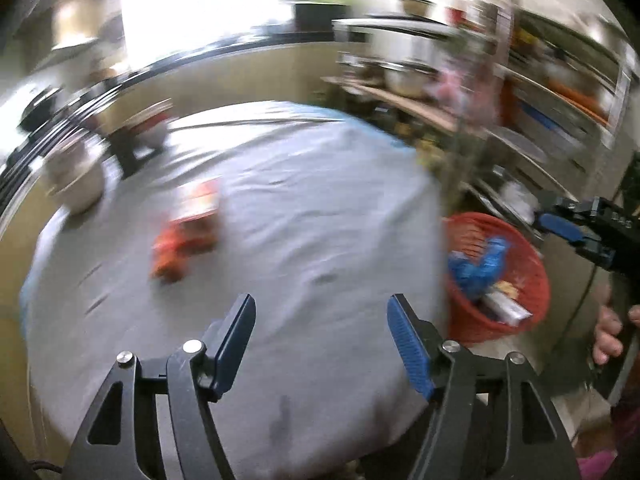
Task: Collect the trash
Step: 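Move both open tools back to the table toward the orange bag and box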
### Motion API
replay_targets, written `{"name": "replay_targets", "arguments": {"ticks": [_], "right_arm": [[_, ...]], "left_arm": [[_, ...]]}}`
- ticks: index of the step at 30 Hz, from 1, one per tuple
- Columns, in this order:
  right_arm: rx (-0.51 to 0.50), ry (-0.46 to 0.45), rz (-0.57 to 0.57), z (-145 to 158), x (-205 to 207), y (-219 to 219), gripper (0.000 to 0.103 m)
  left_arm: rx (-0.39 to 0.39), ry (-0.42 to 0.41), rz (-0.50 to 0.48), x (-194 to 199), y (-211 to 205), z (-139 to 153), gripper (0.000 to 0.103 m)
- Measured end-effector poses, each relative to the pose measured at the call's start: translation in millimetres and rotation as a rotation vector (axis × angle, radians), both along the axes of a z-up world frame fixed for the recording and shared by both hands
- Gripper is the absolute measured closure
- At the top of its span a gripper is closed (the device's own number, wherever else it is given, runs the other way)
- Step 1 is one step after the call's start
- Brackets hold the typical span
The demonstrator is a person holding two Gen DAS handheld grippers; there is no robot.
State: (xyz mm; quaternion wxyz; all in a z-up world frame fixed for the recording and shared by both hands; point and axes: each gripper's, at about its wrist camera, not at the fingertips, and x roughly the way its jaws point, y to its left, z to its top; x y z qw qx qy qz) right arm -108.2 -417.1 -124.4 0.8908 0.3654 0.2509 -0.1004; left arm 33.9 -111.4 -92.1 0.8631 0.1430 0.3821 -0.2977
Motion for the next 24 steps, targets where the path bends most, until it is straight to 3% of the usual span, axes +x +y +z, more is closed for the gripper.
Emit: {"name": "replay_targets", "arguments": {"ticks": [4, 11, 17, 24], "right_arm": [[-0.011, -0.009, 0.106, 8.6, 36.8, 37.9, 0.043], [-0.035, 0.047, 0.279, 1.6, 73.9, 107.2, 0.043], [-0.066, 0.112, 0.351, -2.2, 102.4, 139.6, 0.043], [-0.068, 0.191, 0.396, 4.0, 201.2, 160.1, 0.043]], "left_arm": [[-0.005, -0.022, 0.149, 17.9, 63.2, 0.1, 0.034], [0.029, -0.078, 0.361, 44.3, 130.3, -2.8, 0.033], [0.051, -0.053, 0.444, 61.9, 147.5, -11.9, 0.033], [0.011, -0.004, 0.459, 72.0, 158.8, -18.6, 0.033]]}}
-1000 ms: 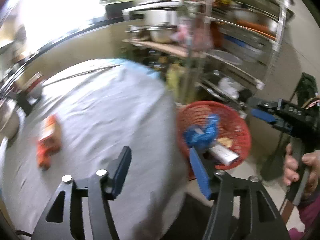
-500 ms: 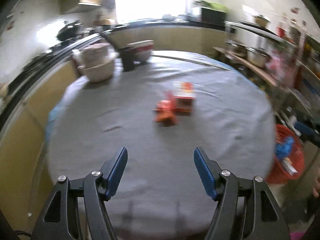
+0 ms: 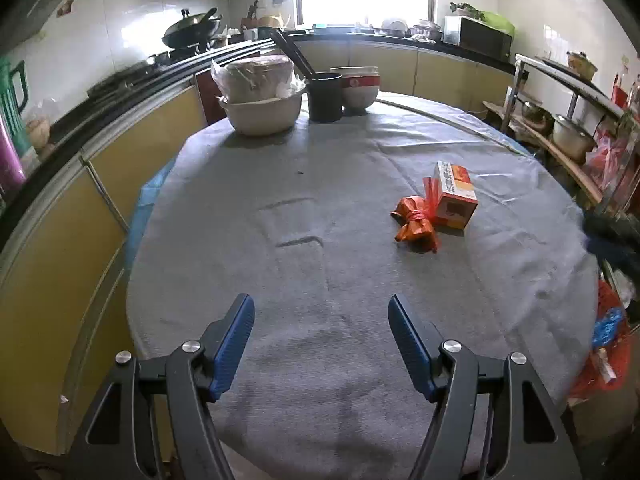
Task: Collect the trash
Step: 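Move both open tools back to the table toward the orange bag and box, then grasp the red-and-white medicine box with the right tool while the left tool grasps the orange tied bag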
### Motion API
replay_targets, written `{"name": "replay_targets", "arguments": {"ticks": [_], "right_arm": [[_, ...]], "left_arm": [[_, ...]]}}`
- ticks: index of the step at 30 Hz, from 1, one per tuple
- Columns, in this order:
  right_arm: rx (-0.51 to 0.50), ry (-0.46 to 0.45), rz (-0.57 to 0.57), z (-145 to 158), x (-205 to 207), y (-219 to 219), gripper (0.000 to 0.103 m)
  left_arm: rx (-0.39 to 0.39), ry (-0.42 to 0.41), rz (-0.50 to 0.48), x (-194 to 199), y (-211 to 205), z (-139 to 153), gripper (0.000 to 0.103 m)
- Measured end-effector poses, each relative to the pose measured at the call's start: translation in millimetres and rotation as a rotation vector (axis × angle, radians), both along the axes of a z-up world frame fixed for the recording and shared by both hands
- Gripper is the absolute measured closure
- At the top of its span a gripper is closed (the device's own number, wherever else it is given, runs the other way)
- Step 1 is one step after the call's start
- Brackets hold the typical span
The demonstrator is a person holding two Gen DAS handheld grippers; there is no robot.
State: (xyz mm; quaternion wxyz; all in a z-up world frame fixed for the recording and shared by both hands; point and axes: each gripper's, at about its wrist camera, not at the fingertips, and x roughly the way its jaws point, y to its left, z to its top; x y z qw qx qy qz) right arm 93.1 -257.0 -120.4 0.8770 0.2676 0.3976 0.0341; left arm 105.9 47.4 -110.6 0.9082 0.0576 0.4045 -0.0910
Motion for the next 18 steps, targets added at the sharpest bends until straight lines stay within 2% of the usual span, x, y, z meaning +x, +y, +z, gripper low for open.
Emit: {"name": "replay_targets", "arguments": {"ticks": [5, 11, 16, 18], "right_arm": [[0.01, 0.08, 0.009, -11.4, 77.8, 19.8, 0.043], [-0.07, 0.19, -0.025, -24.2, 151.5, 41.9, 0.043], [-0.181, 0.295, -0.056, -42.2, 191.9, 57.6, 0.043], [-0.183, 0.323, -0.054, -50.1, 197.2, 58.6, 0.044]], "left_arm": [[-0.012, 0.008, -0.003, 8.2, 4.4, -0.8, 0.033], [-0.026, 0.02, -0.011, 21.3, 5.3, -2.3, 0.033], [-0.046, 0.023, -0.018, 28.9, 6.5, -1.2, 0.033], [-0.044, 0.02, -0.022, 30.8, 6.2, -1.1, 0.033]]}}
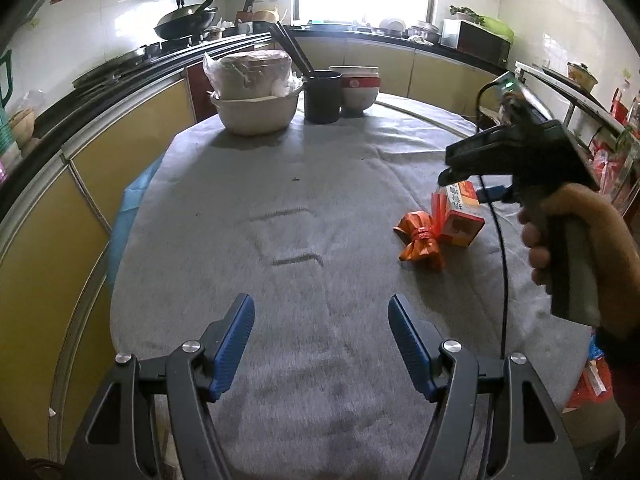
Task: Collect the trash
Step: 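Grasp the red-and-white medicine box with the right tool while the left tool grasps the orange tied bag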
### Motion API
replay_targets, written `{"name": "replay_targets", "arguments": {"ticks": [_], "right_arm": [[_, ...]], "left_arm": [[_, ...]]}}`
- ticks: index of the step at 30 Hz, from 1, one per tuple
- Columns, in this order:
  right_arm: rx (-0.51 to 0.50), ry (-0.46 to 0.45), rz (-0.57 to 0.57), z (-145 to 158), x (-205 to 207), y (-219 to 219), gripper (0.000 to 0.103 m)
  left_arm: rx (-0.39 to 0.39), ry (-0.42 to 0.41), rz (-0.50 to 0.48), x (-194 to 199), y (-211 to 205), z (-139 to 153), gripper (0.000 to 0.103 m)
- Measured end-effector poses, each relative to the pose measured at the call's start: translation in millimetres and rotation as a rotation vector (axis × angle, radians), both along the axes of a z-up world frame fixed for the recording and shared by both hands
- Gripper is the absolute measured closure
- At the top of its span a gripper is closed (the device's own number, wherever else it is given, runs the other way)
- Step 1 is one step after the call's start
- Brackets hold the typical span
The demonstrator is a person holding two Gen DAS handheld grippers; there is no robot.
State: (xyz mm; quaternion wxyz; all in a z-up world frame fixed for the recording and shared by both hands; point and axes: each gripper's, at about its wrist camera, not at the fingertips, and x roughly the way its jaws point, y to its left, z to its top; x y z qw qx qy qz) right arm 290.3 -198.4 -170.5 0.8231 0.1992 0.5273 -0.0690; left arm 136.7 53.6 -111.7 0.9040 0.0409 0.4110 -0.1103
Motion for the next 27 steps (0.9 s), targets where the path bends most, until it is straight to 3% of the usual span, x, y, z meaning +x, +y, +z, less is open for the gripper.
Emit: {"name": "replay_targets", "arguments": {"ticks": [3, 11, 19, 25, 26, 27], "right_arm": [[-0.045, 0.003, 0.032, -3.1, -3.3, 3.8, 0.052], [-0.038, -0.048, 0.034, 9.2, -42.8, -24.2, 0.052], [-0.013, -0.012, 0.071, 9.2, -96.4, -48.9, 0.052], [0.063, -0.025, 0.064, 6.3, -121.9, -64.2, 0.046], [0.071, -0.04, 0.061, 8.0, -126.3, -66.7, 0.043], [0.075, -0.06, 0.059, 10.1, -130.8, -68.0, 0.039]], "left_arm": [[0.0, 0.001, -0.004, 3.4, 0.2, -1.0, 0.033], [-0.057, 0.031, -0.056, 24.7, -13.2, -3.8, 0.033], [-0.176, 0.194, -0.169, 78.5, -74.3, -30.2, 0.032], [-0.078, 0.196, -0.183, 95.5, -114.0, -54.0, 0.033], [-0.063, 0.206, -0.178, 97.6, -116.5, -58.6, 0.038], [-0.06, 0.216, -0.178, 101.3, -115.8, -61.2, 0.058]]}}
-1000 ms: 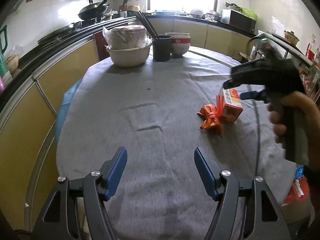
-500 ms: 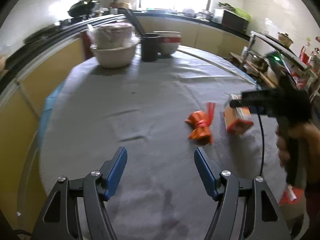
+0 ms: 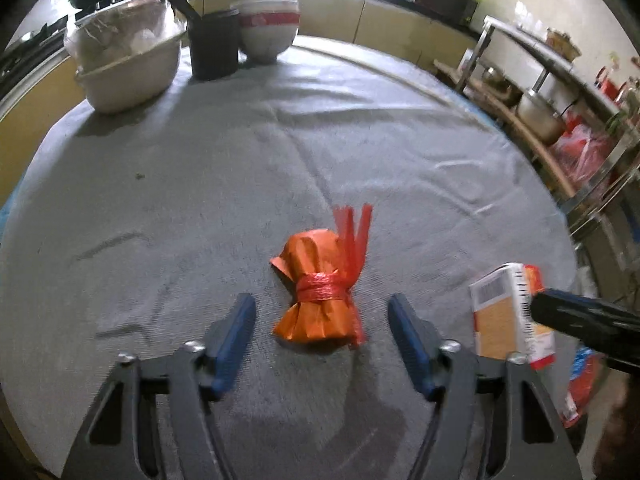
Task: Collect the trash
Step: 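Grasp the red-and-white medicine box with the right tool while the left tool grasps the orange tied bag, then lift the orange tied bag with the left tool while the right tool lifts the box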
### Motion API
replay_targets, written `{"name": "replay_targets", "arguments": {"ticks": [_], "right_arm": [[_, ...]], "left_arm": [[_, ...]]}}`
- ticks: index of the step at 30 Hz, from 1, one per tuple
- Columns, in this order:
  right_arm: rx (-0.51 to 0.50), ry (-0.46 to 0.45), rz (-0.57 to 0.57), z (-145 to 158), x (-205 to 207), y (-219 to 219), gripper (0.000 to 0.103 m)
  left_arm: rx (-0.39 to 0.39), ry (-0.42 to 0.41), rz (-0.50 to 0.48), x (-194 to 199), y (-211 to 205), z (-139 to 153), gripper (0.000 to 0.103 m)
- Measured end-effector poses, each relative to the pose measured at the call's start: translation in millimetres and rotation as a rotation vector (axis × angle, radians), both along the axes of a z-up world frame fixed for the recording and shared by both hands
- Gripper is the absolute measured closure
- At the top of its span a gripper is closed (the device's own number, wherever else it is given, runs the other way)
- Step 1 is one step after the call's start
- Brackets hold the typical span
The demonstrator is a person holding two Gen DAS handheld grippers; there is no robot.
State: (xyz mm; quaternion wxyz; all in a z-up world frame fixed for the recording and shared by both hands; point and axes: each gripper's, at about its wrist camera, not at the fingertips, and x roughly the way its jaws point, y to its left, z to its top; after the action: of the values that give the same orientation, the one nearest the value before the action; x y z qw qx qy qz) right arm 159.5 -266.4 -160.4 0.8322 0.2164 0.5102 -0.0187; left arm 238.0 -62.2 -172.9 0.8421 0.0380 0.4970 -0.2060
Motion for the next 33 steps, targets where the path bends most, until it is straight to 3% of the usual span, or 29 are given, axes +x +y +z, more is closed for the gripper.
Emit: {"name": "replay_targets", "arguments": {"ticks": [1, 8, 14, 15, 17, 25, 33], "right_arm": [[-0.002, -0.022, -0.004, 2.9, -4.5, -1.0, 0.037], [-0.021, -0.025, -0.006, 6.8, -12.2, 9.4, 0.037], [-0.094, 0.015, -0.039, -8.3, -11.7, 23.2, 0.037], [-0.107, 0.019, -0.042, -11.2, -12.5, 24.9, 0.038], [-0.118, 0.034, -0.036, -17.0, -14.1, 26.7, 0.051], [-0.099, -0.076, -0.056, 0.6, -49.2, 20.3, 0.053], [-0.055, -0.154, -0.068, 21.1, -91.5, 8.6, 0.053]], "left_arm": [[0.001, 0.027, -0.006, 2.3, -0.7, -5.2, 0.065], [-0.026, -0.001, 0.018, -12.6, 13.0, 2.3, 0.069], [-0.002, -0.087, 0.023, -49.4, 23.8, 22.4, 0.069], [0.002, -0.103, 0.03, -58.0, 26.5, 27.7, 0.069], [0.006, -0.124, 0.039, -67.1, 29.9, 34.6, 0.069], [0.061, -0.272, 0.037, -114.9, 27.5, 70.6, 0.069], [0.086, -0.356, 0.016, -144.5, 14.7, 92.6, 0.069]]}}
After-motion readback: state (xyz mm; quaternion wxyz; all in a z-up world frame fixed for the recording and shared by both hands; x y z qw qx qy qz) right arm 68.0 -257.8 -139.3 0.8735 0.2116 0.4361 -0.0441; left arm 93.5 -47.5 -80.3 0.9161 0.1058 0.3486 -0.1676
